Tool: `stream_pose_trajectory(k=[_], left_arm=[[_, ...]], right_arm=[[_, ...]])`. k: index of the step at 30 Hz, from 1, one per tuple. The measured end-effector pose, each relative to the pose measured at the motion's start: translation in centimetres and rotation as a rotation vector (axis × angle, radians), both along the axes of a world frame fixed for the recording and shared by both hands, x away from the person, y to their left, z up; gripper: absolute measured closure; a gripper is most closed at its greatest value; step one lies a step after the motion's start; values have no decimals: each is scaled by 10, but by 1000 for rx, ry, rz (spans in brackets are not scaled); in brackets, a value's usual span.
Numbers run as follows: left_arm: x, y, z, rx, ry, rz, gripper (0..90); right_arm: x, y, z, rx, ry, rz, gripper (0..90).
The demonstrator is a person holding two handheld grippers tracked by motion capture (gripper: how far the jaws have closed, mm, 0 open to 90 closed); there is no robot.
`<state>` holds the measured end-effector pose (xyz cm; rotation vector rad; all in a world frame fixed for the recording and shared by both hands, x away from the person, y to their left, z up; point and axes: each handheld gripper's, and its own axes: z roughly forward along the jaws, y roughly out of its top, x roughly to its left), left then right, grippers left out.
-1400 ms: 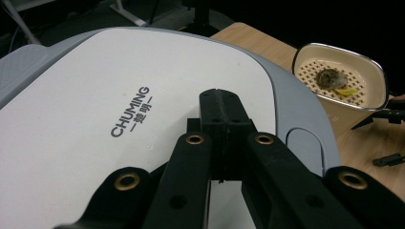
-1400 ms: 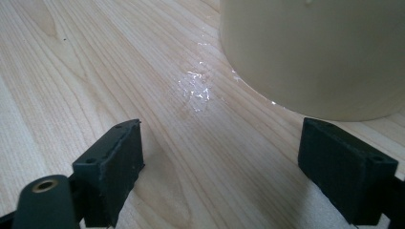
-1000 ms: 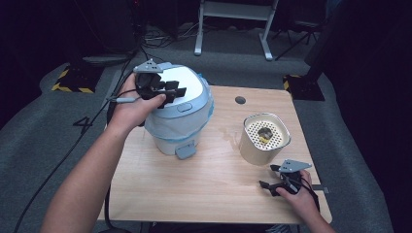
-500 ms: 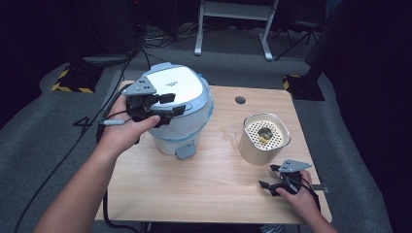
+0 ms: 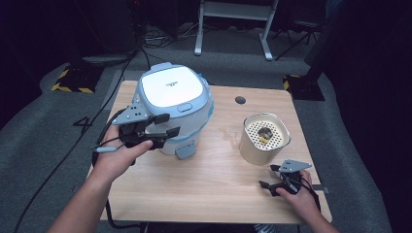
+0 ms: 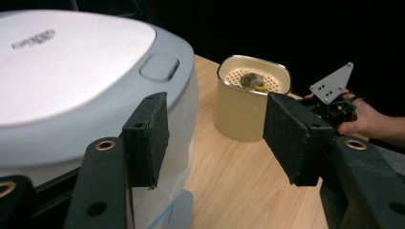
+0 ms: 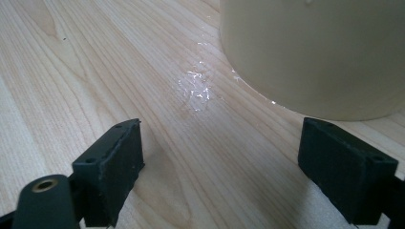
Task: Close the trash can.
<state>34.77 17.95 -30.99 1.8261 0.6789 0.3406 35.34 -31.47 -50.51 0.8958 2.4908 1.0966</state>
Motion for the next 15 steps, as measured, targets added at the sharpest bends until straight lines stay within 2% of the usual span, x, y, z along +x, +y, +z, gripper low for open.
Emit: stream_pose_trajectory(k=[6,11,15], left_arm=[[-7,3,-20,-12,3,-8,417],[-8,7,-43,-16,45,-2,410],[-9,7,-61,19,52,14,411]], right_arm=[[0,0,0,0,-1,0,154],[0,0,0,0,0,0,154],[0,0,0,0,0,0,154]])
